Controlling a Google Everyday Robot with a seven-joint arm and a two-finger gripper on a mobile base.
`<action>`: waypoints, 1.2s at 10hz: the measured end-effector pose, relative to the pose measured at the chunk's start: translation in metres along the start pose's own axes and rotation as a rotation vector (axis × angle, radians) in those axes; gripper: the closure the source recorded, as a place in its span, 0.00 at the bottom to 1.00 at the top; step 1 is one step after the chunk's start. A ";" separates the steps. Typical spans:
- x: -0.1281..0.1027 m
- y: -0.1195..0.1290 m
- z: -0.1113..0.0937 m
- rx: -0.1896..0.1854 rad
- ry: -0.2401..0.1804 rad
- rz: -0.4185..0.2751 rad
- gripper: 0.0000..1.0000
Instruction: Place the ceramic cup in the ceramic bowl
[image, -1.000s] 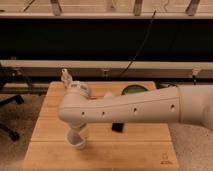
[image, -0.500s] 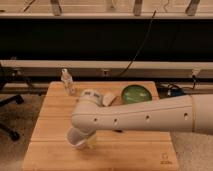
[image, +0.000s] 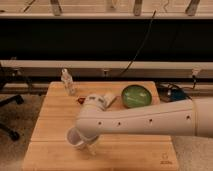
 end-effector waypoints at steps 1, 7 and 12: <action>-0.002 0.004 0.002 -0.002 -0.005 -0.002 0.20; -0.012 0.015 0.021 0.021 -0.036 -0.042 0.20; -0.010 0.018 0.054 0.001 -0.052 -0.060 0.20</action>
